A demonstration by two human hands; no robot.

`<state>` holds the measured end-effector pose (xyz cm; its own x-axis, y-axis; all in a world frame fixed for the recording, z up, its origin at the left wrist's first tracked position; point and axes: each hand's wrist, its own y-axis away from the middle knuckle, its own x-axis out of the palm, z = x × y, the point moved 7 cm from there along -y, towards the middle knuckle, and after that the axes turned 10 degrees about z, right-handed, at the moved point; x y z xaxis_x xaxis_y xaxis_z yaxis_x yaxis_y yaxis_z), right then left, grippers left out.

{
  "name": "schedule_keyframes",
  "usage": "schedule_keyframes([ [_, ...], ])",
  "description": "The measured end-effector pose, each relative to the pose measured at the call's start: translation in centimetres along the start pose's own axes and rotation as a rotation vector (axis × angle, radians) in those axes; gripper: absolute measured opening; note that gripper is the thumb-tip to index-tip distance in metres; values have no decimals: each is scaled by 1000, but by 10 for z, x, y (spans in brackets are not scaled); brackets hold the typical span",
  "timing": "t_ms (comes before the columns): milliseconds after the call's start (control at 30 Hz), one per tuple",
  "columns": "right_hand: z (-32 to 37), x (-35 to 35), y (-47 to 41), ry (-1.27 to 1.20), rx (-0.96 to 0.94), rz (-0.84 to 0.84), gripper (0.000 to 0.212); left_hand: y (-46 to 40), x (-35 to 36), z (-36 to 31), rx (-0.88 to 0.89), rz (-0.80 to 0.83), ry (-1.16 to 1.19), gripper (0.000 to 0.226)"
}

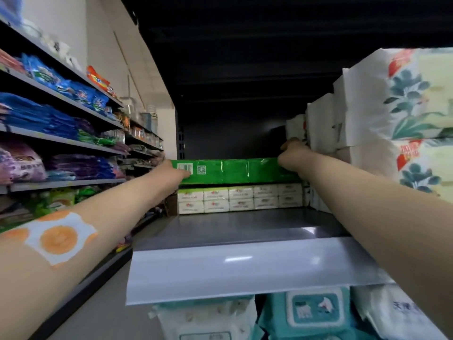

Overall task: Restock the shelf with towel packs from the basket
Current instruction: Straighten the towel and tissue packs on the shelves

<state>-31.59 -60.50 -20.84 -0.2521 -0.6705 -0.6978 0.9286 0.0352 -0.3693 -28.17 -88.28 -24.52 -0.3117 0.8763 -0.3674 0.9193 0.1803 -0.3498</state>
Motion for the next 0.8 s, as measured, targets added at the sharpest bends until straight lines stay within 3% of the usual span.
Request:
schedule_keyframes([
  [233, -1, 3, -5, 358, 9, -23, 41, -17, 7, 19, -57, 0, 17, 39],
  [400, 3, 4, -1, 600, -13, 24, 29, 2, 15, 16, -103, -19, 81, 17],
  [533, 2, 7, 2, 673, 11, 66, 29, -2, 17, 24, -88, -10, 20, 25],
  [700, 2, 9, 4, 711, 12, 107, 29, -2, 14, 24, -77, -53, -69, 17],
  [800, 1, 11, 4, 692, -20, 152, 27, 9, 18, 18, -67, -46, -155, 29],
])
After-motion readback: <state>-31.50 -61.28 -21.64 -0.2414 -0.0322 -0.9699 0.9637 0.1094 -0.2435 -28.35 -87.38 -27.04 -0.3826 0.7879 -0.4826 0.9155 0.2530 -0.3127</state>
